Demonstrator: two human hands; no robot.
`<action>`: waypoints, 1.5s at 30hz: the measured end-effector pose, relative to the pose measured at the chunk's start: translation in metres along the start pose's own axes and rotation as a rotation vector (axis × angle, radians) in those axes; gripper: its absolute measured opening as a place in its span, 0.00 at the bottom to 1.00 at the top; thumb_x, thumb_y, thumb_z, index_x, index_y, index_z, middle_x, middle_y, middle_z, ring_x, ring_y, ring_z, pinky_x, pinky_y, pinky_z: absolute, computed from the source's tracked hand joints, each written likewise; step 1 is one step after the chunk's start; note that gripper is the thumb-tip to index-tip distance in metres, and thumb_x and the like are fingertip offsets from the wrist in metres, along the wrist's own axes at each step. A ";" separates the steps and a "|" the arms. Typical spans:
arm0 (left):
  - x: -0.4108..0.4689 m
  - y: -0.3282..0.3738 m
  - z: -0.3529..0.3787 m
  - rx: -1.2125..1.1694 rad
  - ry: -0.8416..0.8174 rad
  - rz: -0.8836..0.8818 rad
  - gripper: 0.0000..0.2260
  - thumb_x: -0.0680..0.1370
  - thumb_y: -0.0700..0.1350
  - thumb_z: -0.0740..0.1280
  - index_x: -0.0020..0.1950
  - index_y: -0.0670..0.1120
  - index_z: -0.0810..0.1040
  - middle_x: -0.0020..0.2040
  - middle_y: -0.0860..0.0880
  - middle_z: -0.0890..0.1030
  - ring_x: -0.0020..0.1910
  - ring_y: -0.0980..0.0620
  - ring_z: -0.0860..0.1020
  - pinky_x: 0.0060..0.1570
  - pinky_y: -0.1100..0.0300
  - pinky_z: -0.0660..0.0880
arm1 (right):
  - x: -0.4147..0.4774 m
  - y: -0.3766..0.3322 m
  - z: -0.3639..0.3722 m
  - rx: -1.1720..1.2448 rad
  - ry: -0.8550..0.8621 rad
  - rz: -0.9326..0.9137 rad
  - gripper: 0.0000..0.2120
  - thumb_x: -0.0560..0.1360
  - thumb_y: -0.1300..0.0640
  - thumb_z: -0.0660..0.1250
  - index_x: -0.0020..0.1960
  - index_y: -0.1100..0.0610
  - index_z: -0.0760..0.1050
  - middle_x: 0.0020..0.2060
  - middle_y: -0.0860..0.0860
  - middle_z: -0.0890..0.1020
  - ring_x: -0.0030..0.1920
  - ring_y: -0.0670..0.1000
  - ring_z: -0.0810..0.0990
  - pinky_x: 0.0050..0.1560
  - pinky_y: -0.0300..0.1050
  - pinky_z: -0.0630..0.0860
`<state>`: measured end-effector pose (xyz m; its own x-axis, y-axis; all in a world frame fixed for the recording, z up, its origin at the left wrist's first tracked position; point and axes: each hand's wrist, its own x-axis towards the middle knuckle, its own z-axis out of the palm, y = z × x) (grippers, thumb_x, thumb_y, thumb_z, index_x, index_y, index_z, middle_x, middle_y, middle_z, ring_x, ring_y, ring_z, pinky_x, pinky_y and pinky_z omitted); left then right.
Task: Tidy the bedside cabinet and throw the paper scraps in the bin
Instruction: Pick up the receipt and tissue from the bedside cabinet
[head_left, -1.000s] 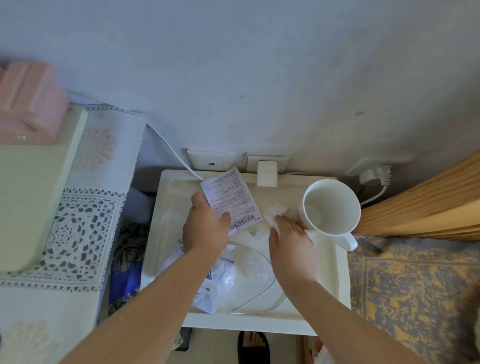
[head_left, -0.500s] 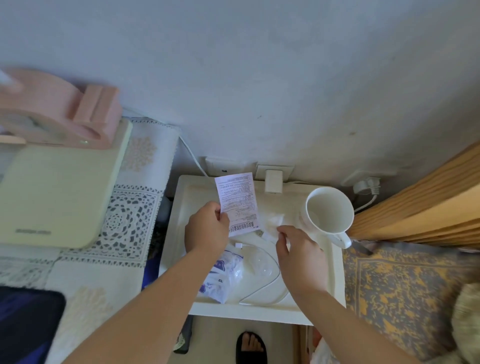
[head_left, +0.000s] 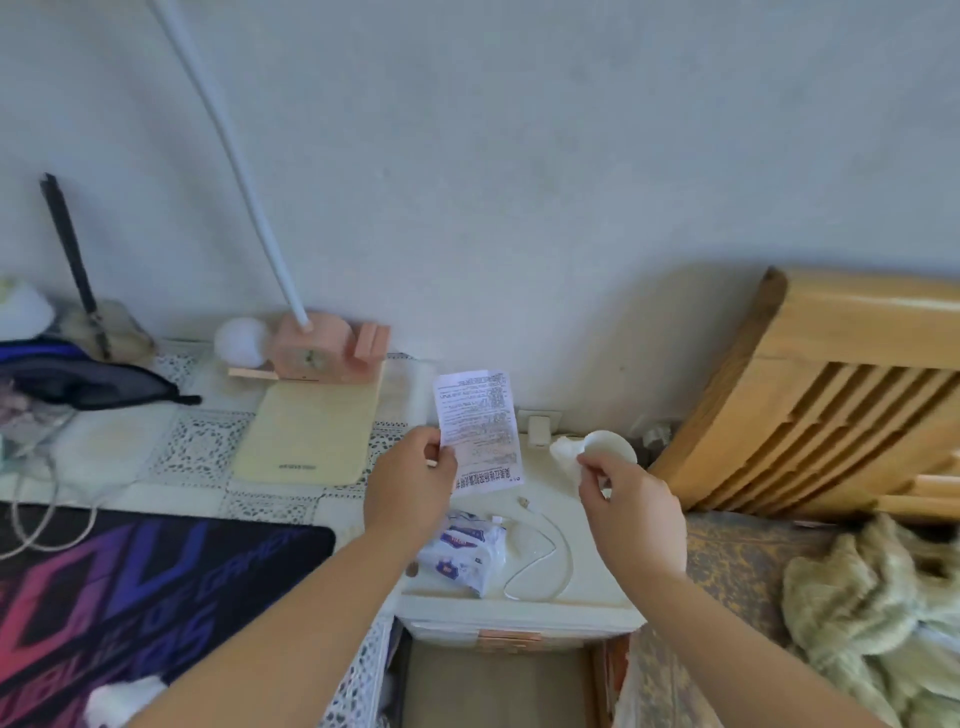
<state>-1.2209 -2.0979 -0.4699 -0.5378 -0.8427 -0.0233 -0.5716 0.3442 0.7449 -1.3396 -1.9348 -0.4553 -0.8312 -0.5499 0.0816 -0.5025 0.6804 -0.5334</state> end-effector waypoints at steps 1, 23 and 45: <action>-0.007 0.005 -0.016 -0.008 0.009 0.018 0.05 0.77 0.47 0.64 0.43 0.49 0.76 0.37 0.59 0.76 0.36 0.52 0.78 0.34 0.59 0.70 | -0.004 -0.010 -0.014 0.017 -0.004 -0.009 0.09 0.77 0.55 0.61 0.54 0.50 0.78 0.39 0.49 0.83 0.37 0.54 0.79 0.34 0.46 0.75; -0.233 0.022 -0.281 0.098 0.520 -0.165 0.04 0.76 0.48 0.64 0.44 0.51 0.76 0.40 0.53 0.81 0.41 0.51 0.79 0.44 0.53 0.73 | -0.100 -0.187 -0.146 0.294 -0.139 -0.632 0.09 0.73 0.61 0.65 0.48 0.51 0.81 0.39 0.47 0.84 0.41 0.52 0.81 0.44 0.45 0.76; -0.882 -0.118 -0.508 0.177 1.260 -0.791 0.02 0.76 0.47 0.65 0.44 0.53 0.77 0.40 0.56 0.81 0.39 0.57 0.79 0.36 0.60 0.75 | -0.716 -0.435 -0.104 0.652 -0.804 -1.501 0.12 0.76 0.59 0.63 0.57 0.50 0.78 0.51 0.46 0.82 0.45 0.42 0.76 0.47 0.36 0.72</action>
<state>-0.3640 -1.6052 -0.1983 0.7581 -0.5929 0.2717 -0.5667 -0.3927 0.7243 -0.5502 -1.7865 -0.1946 0.5880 -0.6557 0.4736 -0.3051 -0.7220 -0.6209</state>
